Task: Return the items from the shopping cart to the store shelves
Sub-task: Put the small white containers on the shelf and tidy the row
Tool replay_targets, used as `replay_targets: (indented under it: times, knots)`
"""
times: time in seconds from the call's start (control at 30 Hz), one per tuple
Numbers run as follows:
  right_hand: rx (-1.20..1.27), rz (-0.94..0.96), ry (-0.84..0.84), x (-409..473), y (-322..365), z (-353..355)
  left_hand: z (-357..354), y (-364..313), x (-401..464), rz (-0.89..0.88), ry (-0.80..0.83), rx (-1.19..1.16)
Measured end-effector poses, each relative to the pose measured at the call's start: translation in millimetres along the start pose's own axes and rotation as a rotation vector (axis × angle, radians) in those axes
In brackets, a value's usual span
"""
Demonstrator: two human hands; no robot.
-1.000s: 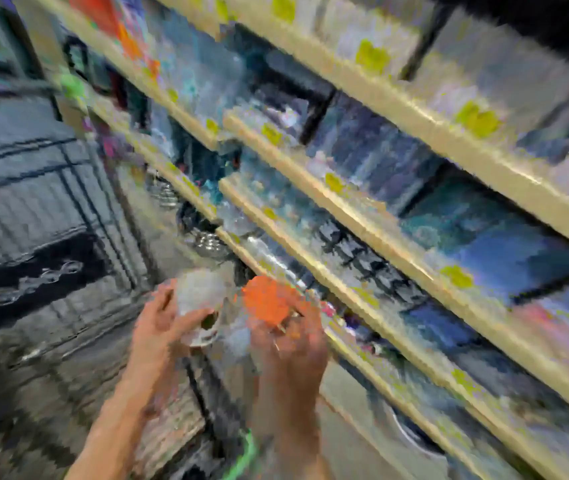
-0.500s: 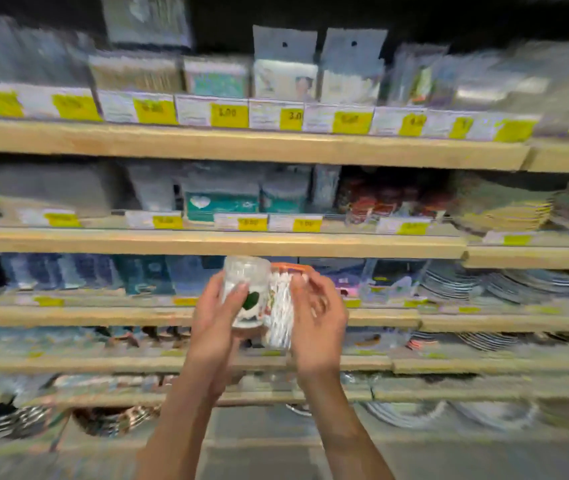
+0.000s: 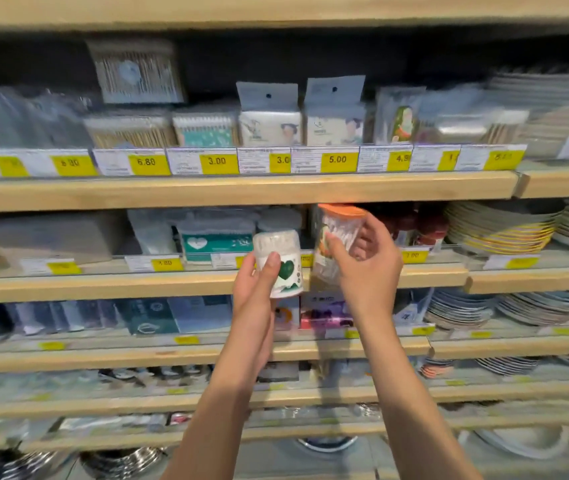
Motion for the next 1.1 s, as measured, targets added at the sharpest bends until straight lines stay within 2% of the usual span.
replay_targets:
  times: [0.17,0.3,0.47,0.63,0.83,0.93,1.03,1.1]
  knots:
    - [-0.074,-0.032,-0.066,9.7,-9.2,-24.3,12.4,-13.0,16.0,0.007,-0.013,0.182]
    - [-0.060,-0.022,-0.070,11.0,-18.4,-29.8,24.8,-10.6,24.0,0.024,-0.019,0.170]
    - [0.016,-0.056,0.075,14.3,-22.2,-37.3,25.4,10.9,26.3,0.090,0.076,0.153]
    - [0.040,-0.070,0.143,20.8,-26.4,-44.0,2.4,9.3,14.8,0.099,0.156,0.175]
    - [0.146,-0.203,0.081,31.3,-36.8,-37.6,-12.8,13.5,14.0,0.127,0.149,0.250]
    - [0.105,-0.227,0.043,36.2,-38.6,-34.4,-14.2,11.2,17.4,0.116,0.126,0.188]
    - [0.081,-0.260,0.095,40.9,-38.1,-35.1,-20.3,4.4,20.0,0.116,0.064,0.068]
    - [0.072,-0.311,0.173,40.6,-35.0,-38.6,-25.6,0.1,23.2,0.109,0.045,0.091]
Point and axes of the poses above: each hand's wrist, its own x-axis towards the middle knuckle, its own z-axis out of the back of the hand, y = z × x, the point moved 6 cm from there along x, towards the middle knuckle, and after that the axes turned 2 degrees about z, right-handed, at the moved point
